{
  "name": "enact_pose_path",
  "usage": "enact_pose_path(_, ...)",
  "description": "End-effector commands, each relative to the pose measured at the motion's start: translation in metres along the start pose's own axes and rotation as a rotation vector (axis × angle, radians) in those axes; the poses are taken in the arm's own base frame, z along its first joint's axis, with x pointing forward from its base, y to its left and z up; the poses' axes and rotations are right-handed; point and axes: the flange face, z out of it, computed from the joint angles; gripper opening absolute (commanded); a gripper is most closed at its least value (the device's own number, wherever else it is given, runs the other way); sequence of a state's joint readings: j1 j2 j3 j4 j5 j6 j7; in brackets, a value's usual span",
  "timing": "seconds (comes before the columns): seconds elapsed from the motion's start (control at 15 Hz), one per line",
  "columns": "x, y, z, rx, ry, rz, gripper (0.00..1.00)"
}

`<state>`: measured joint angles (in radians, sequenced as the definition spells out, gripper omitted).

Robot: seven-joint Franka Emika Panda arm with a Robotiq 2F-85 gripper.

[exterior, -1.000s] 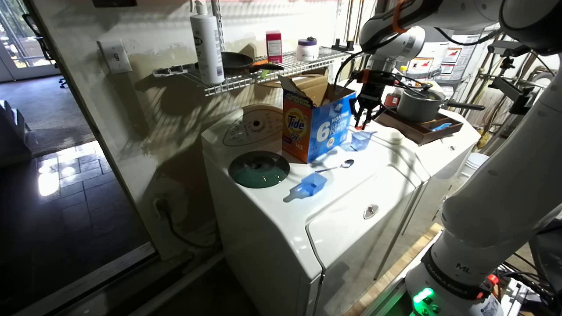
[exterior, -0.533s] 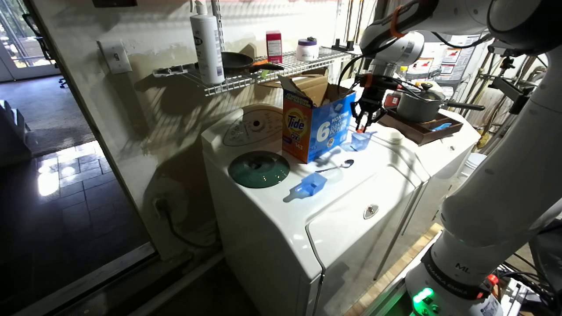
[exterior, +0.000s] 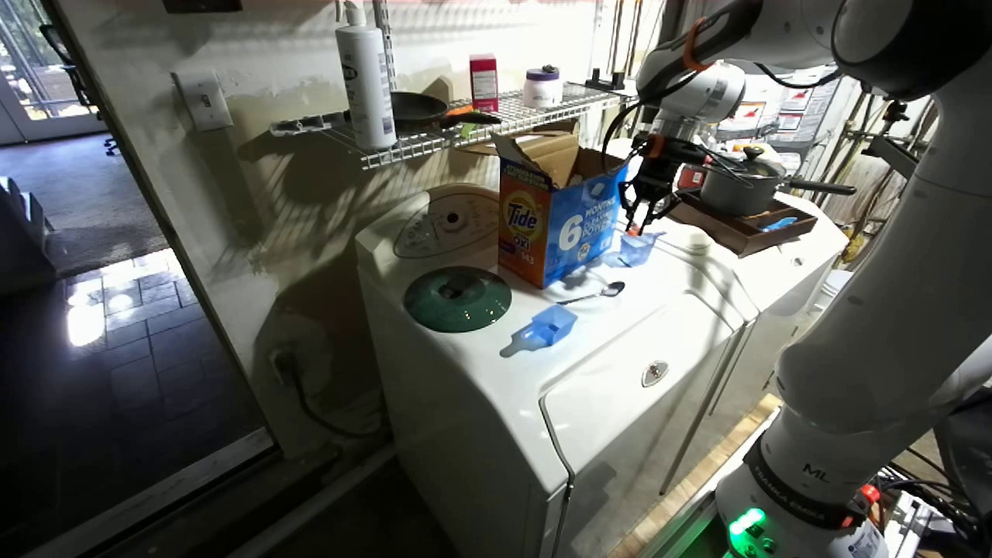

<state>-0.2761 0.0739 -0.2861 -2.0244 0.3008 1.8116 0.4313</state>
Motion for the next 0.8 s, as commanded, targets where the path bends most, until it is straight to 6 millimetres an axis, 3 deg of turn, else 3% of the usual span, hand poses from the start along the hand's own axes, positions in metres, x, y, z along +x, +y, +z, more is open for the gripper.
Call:
enact_pose_path(0.0,0.018,-0.004,-0.001,0.037,-0.014,-0.040,0.06)
enact_pose_path(0.73,0.043,-0.008,0.013,0.067,-0.033,-0.118,0.06)
